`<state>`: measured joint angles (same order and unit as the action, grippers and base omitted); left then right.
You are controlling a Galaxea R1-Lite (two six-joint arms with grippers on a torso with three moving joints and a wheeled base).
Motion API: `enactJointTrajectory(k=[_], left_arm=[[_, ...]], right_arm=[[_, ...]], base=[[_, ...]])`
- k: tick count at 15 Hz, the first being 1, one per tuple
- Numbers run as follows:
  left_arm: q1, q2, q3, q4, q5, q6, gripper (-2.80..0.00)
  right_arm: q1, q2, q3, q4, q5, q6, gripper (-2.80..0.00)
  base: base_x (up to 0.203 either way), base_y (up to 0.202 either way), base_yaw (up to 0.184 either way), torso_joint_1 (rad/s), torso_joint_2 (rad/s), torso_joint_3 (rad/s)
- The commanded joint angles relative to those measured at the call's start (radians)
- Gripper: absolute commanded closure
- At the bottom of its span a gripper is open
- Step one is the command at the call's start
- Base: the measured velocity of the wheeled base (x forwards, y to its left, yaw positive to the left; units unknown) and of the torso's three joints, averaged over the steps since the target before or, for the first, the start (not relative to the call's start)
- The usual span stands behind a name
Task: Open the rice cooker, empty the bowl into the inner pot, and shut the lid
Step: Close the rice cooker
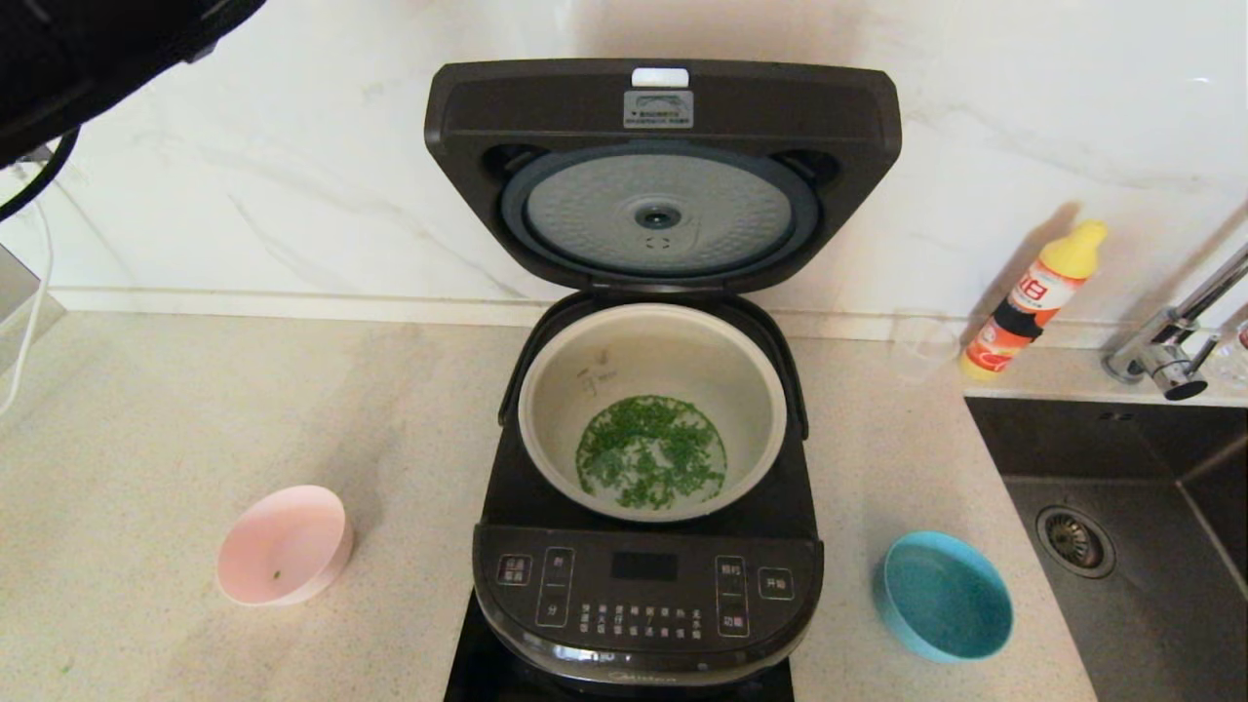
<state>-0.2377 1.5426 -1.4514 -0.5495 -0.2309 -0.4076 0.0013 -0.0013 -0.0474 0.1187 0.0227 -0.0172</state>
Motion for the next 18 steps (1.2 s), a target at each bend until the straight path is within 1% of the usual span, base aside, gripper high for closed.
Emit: enactJointTrajectory(k=[1, 4, 6, 7, 9, 11, 13, 15, 18], left_arm=[[-0.046, 0.106, -0.151, 0.007, 0.001, 0.016, 0.0], [-0.104, 0.221, -0.37, 0.086, 0.002, 0.046, 0.0], [-0.145, 0.298, -0.452, 0.112, 0.001, 0.053, 0.0], [-0.171, 0.322, -0.464, 0.122, 0.0, 0.056, 0.0], [-0.196, 0.349, -0.467, 0.13, -0.001, 0.074, 0.0], [-0.201, 0.367, -0.469, 0.133, -0.005, 0.106, 0.0], [-0.202, 0.375, -0.471, 0.169, -0.006, 0.144, 0.0], [-0.201, 0.366, -0.471, 0.195, -0.009, 0.157, 0.0], [-0.203, 0.348, -0.471, 0.266, -0.018, 0.179, 0.0]], right_arm=[[0.0, 0.001, 0.0, 0.001, 0.0, -0.001, 0.0], [0.0, 0.001, 0.0, 0.001, 0.0, -0.001, 0.0], [0.0, 0.001, 0.0, 0.001, 0.0, -0.001, 0.0], [0.0, 0.001, 0.0, 0.001, 0.0, -0.001, 0.0], [0.0, 0.001, 0.0, 0.001, 0.0, -0.001, 0.0], [0.0, 0.001, 0.0, 0.001, 0.0, -0.001, 0.0], [0.0, 0.001, 0.0, 0.001, 0.0, -0.001, 0.0], [0.0, 0.001, 0.0, 0.001, 0.0, -0.001, 0.0], [0.0, 0.001, 0.0, 0.001, 0.0, -0.001, 0.0]], base=[[0.0, 0.0, 0.0, 0.0, 0.0, 0.0], [0.0, 0.0, 0.0, 0.0, 0.0, 0.0], [0.0, 0.0, 0.0, 0.0, 0.0, 0.0], [0.0, 0.0, 0.0, 0.0, 0.0, 0.0], [0.0, 0.0, 0.0, 0.0, 0.0, 0.0], [0.0, 0.0, 0.0, 0.0, 0.0, 0.0], [0.0, 0.0, 0.0, 0.0, 0.0, 0.0], [0.0, 0.0, 0.0, 0.0, 0.0, 0.0], [0.0, 0.0, 0.0, 0.0, 0.0, 0.0]])
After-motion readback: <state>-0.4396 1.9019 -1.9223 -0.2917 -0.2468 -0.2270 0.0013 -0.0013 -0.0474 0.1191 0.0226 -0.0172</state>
